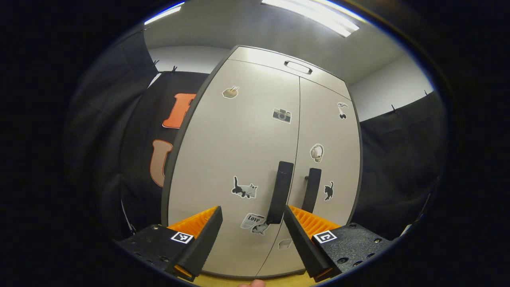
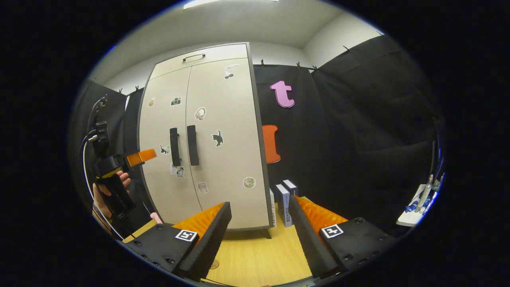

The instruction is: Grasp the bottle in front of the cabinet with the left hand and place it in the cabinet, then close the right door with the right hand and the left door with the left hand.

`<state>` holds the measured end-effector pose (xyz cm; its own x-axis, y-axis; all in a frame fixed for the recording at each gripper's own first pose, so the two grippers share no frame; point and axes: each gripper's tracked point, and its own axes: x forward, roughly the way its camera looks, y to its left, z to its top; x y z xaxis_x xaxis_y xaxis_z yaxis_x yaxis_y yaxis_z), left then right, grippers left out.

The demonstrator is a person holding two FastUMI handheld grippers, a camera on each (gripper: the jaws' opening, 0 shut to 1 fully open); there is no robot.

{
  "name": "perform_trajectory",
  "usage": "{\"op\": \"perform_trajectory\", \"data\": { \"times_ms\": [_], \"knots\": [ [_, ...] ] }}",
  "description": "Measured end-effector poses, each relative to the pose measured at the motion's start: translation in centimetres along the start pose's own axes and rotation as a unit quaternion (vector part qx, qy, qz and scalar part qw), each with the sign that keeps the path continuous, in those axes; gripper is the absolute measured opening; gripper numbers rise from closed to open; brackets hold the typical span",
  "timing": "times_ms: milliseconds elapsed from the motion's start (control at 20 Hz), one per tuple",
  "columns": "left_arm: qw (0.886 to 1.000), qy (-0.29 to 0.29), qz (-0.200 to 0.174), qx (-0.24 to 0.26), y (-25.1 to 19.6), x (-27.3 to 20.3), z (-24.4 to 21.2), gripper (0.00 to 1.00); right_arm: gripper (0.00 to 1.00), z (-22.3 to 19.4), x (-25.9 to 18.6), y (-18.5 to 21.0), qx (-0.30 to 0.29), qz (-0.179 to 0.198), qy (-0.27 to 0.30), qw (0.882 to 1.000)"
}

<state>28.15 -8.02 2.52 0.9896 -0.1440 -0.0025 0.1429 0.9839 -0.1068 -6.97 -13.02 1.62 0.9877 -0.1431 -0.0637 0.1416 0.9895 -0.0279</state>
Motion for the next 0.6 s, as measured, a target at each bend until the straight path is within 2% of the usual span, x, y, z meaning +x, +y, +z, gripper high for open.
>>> {"op": "perform_trajectory", "data": {
  "times_ms": [200,600],
  "knots": [
    [1.000,-0.001,0.009,0.024,1.4,-3.9,0.4,0.94,0.97,-0.2,0.1,2.0,0.002,0.022,0.000,1.000],
    [1.000,-0.004,0.009,0.028,2.3,-10.9,0.3,0.95,0.97,-0.2,-0.2,6.6,-0.005,0.065,-0.017,0.998]
  ]
}}
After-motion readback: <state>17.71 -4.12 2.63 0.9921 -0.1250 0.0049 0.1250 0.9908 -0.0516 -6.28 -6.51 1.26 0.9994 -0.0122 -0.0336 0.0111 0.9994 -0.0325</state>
